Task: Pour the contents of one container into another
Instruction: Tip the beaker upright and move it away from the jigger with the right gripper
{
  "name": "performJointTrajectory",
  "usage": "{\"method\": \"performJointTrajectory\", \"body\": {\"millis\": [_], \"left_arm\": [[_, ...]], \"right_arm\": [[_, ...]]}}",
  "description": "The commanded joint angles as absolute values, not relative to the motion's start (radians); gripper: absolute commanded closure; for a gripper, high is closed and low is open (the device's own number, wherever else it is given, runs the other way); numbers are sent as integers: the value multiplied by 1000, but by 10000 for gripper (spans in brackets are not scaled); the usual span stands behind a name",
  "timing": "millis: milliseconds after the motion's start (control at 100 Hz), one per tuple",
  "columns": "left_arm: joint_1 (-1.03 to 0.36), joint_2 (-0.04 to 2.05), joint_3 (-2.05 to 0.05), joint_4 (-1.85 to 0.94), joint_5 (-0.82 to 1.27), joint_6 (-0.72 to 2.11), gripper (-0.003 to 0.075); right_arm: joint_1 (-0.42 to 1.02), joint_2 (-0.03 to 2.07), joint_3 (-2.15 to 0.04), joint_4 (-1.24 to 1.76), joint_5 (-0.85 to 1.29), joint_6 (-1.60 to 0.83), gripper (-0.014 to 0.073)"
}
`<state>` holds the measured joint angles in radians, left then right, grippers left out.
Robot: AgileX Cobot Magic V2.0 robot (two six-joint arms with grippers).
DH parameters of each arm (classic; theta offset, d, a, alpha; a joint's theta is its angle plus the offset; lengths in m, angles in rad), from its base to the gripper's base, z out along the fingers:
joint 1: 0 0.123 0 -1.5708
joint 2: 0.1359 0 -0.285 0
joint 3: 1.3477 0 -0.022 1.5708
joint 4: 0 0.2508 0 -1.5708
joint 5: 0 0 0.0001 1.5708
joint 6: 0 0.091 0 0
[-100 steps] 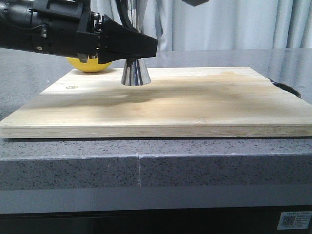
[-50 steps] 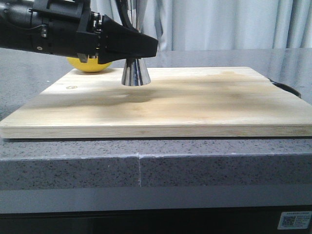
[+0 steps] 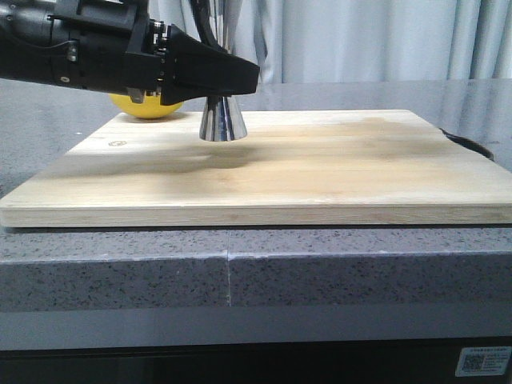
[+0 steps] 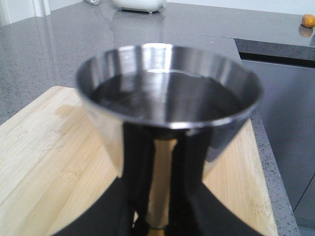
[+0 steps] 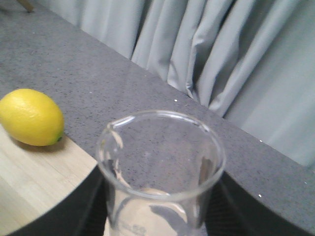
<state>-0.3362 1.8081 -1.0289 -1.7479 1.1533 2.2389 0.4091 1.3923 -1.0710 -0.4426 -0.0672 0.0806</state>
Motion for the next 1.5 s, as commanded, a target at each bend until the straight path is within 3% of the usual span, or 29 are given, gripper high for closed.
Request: {"method": "performJointTrajectory", "body": {"millis": [0,180,830,1490], "left_arm": [[-346,1754,-1056,-1814,1270,2228,739],[-346,1754,-1056,-1814,1270,2228,739],[-346,1754,-1056,-1802,1270,2228,739],[-346,1754,-1056,-1795,1270,2228,739]], "right_arm": [[376,1354,-1107,-427,-141,81,566],[331,1354,-1091,-377,-168,81,566],[180,1365,-736,-271,-619,82,566],[136,1644,-722,-214,-915,82,566]]}}
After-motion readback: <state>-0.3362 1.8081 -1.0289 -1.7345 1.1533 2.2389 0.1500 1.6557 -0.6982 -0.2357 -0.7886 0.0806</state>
